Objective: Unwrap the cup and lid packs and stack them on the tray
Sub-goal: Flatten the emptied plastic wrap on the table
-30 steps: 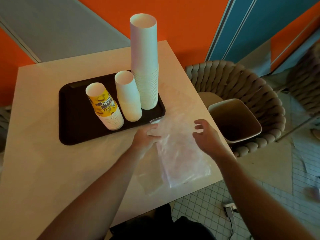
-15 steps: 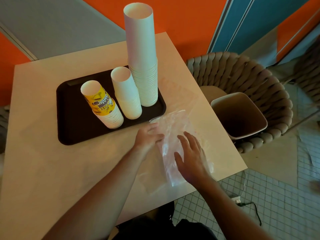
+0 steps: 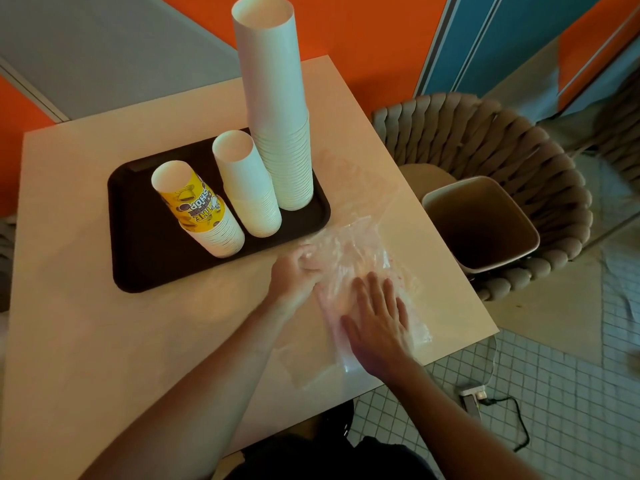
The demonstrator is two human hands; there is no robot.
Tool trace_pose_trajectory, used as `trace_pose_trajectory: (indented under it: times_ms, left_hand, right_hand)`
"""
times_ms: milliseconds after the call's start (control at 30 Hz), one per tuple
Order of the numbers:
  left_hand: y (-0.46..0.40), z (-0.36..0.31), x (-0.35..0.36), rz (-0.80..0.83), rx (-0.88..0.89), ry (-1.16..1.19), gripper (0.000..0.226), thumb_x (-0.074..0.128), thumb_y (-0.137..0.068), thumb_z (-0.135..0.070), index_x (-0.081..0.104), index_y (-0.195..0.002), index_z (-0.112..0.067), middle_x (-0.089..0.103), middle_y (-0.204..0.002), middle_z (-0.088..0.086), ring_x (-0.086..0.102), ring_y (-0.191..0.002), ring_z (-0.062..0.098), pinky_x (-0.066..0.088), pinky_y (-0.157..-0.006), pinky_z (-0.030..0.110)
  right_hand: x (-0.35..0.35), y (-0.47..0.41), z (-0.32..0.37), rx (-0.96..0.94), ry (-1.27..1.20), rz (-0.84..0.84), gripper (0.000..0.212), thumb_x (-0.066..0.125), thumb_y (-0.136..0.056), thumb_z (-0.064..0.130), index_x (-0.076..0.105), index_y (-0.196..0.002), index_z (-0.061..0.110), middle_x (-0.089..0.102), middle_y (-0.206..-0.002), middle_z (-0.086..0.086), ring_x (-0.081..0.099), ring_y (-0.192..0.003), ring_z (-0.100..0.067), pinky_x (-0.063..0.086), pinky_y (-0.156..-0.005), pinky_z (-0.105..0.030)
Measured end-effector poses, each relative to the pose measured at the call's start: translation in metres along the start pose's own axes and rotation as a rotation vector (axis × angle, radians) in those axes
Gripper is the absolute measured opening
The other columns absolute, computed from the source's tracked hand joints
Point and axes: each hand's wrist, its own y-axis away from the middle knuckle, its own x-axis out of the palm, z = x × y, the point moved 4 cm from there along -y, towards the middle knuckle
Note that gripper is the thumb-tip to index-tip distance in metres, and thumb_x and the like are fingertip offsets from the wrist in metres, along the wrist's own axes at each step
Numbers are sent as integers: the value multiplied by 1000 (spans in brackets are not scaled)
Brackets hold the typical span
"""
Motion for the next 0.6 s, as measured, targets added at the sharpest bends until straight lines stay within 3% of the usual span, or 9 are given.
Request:
trace_pose_trajectory:
  times_ms: [100, 133, 167, 233, 300, 367, 433, 600]
  left_hand:
    - [10, -19, -4, -223, 409, -358, 30, 73, -75, -3, 71, -104, -7, 58, -105, 13, 55, -101, 30, 51, -87, 39]
    - [17, -25, 2, -228, 545, -398, 28, 71, -75, -6, 70, -103, -9, 57, -106, 14, 55, -99, 32, 51, -85, 41]
    - [22, -28, 13, -168, 665, -413, 29, 70, -76, -12, 69, -106, -13, 58, -111, 14, 58, -101, 32, 52, -86, 41]
    - [32, -29, 43, 125, 807, -507, 35, 60, -89, -30, 66, -123, -22, 55, -134, 7, 53, -125, 28, 46, -102, 44]
    - [37, -20, 68, 391, 821, -665, 47, 39, -99, -45, 53, -142, -32, 38, -157, -4, 28, -149, 21, 24, -118, 44]
    - [31, -11, 76, 477, 789, -774, 56, 21, -99, -52, 37, -152, -40, 22, -165, -11, 10, -154, 17, 8, -122, 43]
    - [20, -2, 77, 462, 785, -855, 58, 12, -99, -54, 25, -155, -45, 15, -166, -14, 5, -155, 14, 4, -123, 43]
    - [-9, 8, 78, 397, 860, -974, 53, 12, -103, -51, 13, -156, -44, 11, -167, -12, 5, -154, 11, -1, -124, 35]
  right_hand:
    - [11, -1, -5, -15, 8, -29, 72, 24, -105, 56, -11, -161, 28, -30, -163, 2, -32, -149, -27, -13, -123, -44]
    - [13, -1, -6, -12, 1, -37, 71, 22, -105, 57, -11, -161, 28, -29, -164, 3, -32, -149, -26, -13, -124, -45]
    - [15, -2, -7, -6, 1, -39, 71, 19, -105, 59, -11, -161, 29, -29, -164, 3, -33, -149, -26, -12, -125, -46]
    - [19, -2, -7, -5, 44, -20, 72, 8, -102, 63, -16, -160, 28, -32, -163, 1, -36, -148, -26, -11, -125, -48]
    - [20, -2, -7, -15, 86, -19, 74, 5, -100, 65, -18, -159, 27, -32, -163, -4, -39, -146, -25, -16, -124, -46]
    - [19, 0, -7, -18, 73, -43, 73, 11, -103, 63, -17, -160, 26, -31, -164, -5, -39, -146, -24, -20, -121, -43]
    - [19, -1, -7, -28, 66, -54, 72, 12, -104, 62, -17, -159, 27, -33, -163, -4, -41, -146, -24, -22, -120, -42]
    - [21, 2, -11, -85, 111, 13, 74, 14, -100, 71, -19, -157, 38, -39, -159, -3, -45, -142, -26, -24, -119, -46]
